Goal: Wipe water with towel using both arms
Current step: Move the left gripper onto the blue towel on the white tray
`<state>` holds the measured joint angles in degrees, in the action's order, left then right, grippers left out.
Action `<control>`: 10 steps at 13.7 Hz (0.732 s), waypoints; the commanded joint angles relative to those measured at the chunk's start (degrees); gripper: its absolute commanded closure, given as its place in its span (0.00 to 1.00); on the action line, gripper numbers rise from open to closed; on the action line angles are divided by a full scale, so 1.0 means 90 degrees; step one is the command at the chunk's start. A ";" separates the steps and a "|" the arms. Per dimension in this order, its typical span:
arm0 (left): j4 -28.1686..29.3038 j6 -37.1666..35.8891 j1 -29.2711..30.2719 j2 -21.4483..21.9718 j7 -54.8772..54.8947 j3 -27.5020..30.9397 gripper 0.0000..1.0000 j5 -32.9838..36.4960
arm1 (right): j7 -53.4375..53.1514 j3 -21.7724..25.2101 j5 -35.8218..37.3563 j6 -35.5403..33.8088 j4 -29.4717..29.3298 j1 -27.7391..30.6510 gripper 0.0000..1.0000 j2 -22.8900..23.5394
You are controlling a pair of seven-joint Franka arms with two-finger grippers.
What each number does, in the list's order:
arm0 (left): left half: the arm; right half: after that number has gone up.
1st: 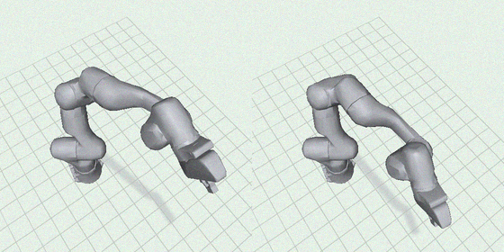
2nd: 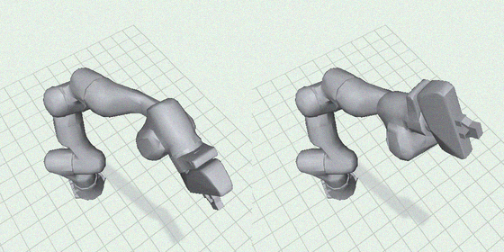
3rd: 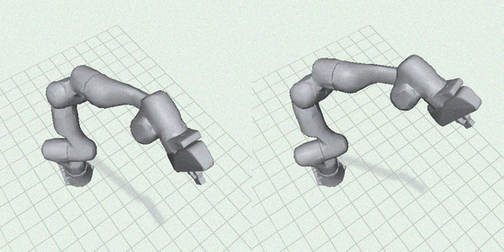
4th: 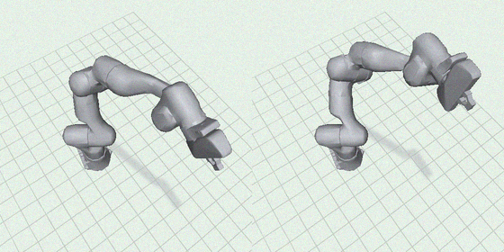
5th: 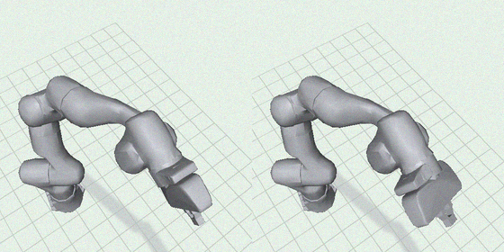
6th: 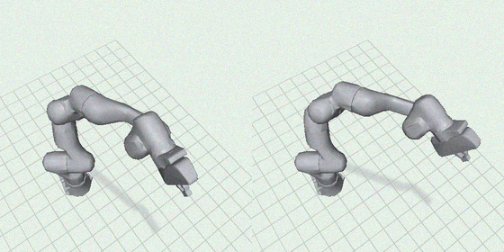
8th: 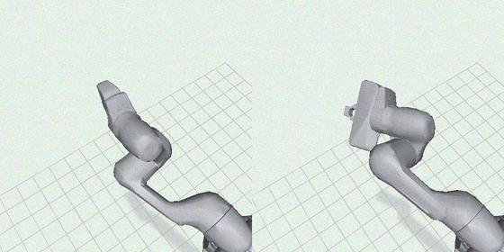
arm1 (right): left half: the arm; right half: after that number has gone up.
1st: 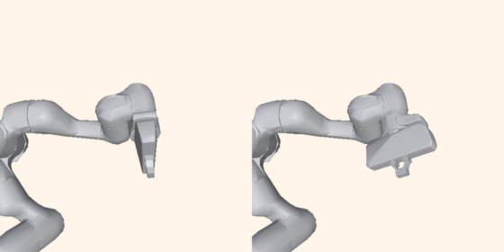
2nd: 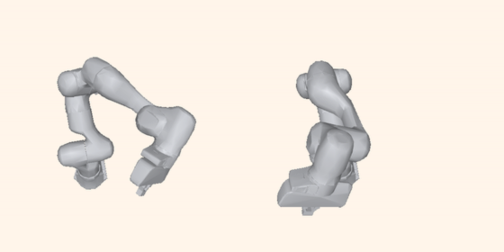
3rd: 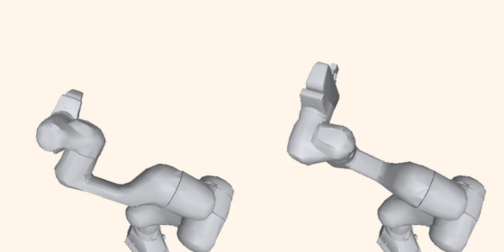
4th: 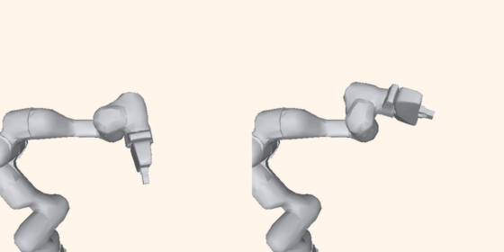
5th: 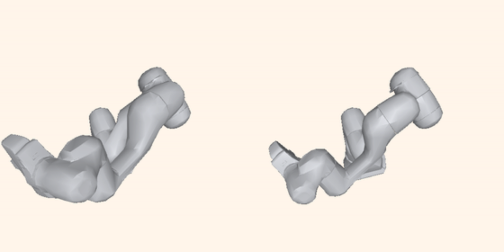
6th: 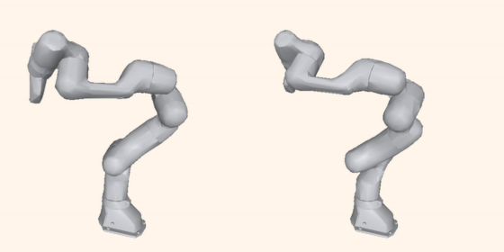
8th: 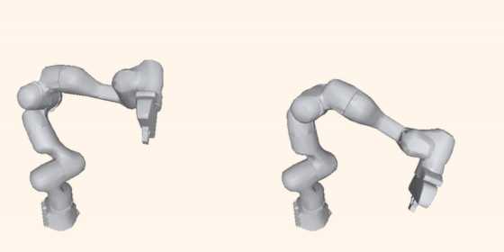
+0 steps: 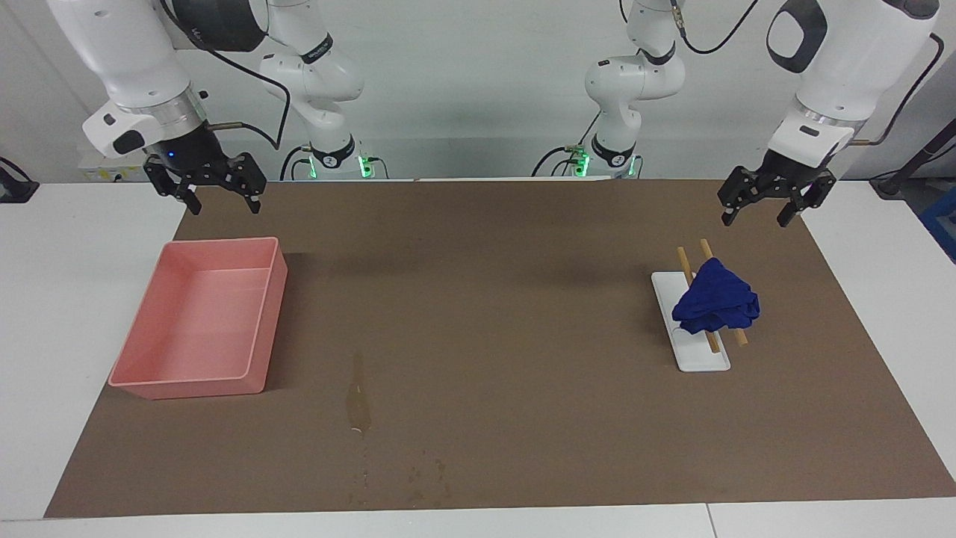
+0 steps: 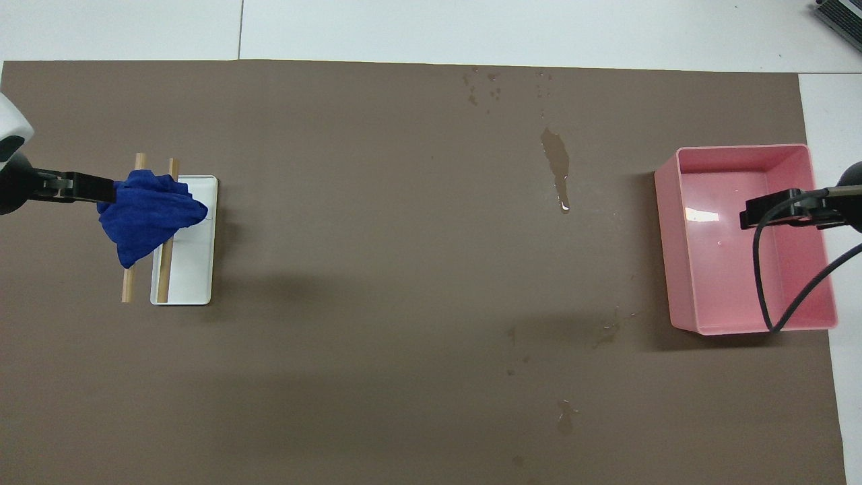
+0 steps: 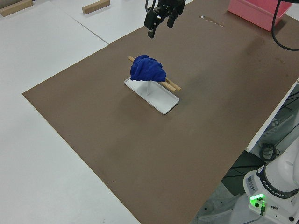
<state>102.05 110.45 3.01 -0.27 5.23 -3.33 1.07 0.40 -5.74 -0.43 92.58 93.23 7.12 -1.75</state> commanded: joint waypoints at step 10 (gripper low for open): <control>0.1599 0.2618 0.0183 -0.0556 0.0015 -0.0041 0.00 0.0789 | 0.0151 -0.0036 0.0058 -0.0014 0.0149 0.0078 0.00 -0.0138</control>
<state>112.26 130.11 4.13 -6.98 6.23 -3.35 7.06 0.40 -5.73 -0.43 92.58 93.27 7.13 -1.75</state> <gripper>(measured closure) 0.000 0.000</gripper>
